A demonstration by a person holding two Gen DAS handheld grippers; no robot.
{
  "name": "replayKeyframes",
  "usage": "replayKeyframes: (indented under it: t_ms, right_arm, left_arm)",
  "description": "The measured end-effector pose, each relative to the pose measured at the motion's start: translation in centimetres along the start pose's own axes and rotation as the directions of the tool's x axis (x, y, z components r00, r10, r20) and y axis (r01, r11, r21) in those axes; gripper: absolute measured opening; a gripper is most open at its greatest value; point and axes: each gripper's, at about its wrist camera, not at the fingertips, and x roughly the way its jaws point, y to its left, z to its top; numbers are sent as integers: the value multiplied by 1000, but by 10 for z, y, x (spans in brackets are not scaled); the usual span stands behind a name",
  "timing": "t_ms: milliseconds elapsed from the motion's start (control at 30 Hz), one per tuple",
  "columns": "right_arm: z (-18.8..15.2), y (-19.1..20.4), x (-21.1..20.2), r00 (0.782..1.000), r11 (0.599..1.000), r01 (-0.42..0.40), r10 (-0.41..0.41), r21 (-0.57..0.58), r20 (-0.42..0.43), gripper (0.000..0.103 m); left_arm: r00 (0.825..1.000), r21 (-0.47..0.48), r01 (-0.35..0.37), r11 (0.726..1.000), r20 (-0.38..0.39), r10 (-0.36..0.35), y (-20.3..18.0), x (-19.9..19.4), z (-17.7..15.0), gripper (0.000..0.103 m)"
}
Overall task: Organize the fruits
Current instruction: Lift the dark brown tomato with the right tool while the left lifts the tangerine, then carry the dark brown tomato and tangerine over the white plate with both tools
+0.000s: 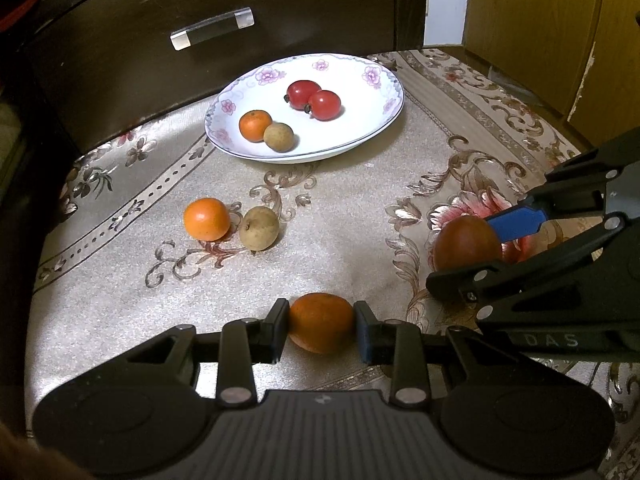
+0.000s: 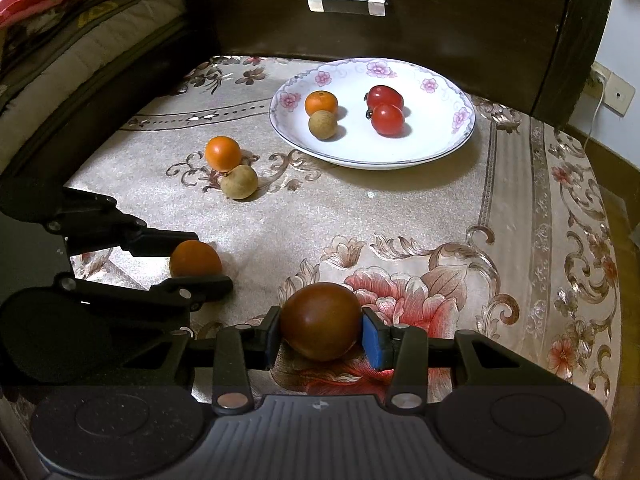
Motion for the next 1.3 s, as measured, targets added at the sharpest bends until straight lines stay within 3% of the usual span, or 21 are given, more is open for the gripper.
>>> replayKeyframes:
  t_ms: [1300]
  right_arm:
    - [21, -2, -6, 998, 999, 38, -38, 3, 59, 39]
  left_arm:
    - [998, -31, -32, 999, 58, 34, 11, -2, 21, 38]
